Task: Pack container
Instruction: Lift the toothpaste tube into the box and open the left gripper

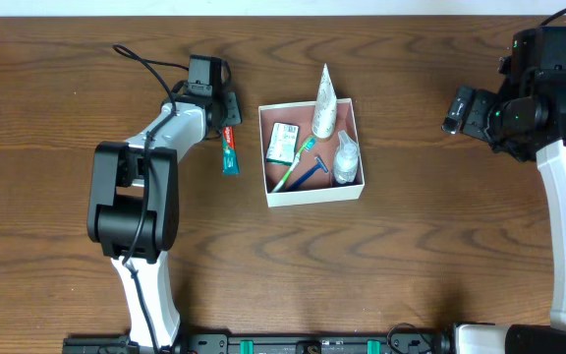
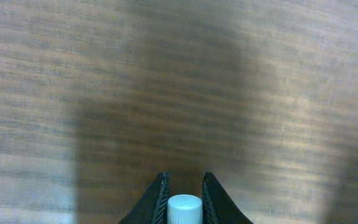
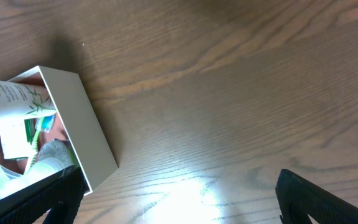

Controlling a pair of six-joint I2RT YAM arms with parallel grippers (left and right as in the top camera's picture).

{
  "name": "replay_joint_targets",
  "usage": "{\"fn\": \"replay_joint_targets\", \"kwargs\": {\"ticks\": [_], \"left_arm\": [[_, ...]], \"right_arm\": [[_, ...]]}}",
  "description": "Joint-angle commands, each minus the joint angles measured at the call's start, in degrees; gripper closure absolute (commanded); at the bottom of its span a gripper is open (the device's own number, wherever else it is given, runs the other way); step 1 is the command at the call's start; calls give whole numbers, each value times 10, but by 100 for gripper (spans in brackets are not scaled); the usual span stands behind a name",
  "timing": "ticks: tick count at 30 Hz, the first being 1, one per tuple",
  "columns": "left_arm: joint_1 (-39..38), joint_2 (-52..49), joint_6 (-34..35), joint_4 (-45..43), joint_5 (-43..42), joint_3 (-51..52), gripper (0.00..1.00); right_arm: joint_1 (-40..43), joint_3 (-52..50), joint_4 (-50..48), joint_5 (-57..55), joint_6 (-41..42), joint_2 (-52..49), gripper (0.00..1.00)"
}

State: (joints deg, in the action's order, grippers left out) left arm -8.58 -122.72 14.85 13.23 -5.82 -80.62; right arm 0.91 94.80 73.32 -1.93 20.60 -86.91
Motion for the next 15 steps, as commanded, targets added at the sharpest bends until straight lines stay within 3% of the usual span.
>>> {"fn": "replay_joint_targets", "kwargs": {"ticks": [1, 15], "left_arm": [[0, 17, -20, 32, -2, 5, 85], [-14, 184, -23, 197, -2, 5, 89]], "right_arm": [[2, 2, 0, 0, 8, -1, 1], [2, 2, 0, 0, 8, -1, 1]]}}
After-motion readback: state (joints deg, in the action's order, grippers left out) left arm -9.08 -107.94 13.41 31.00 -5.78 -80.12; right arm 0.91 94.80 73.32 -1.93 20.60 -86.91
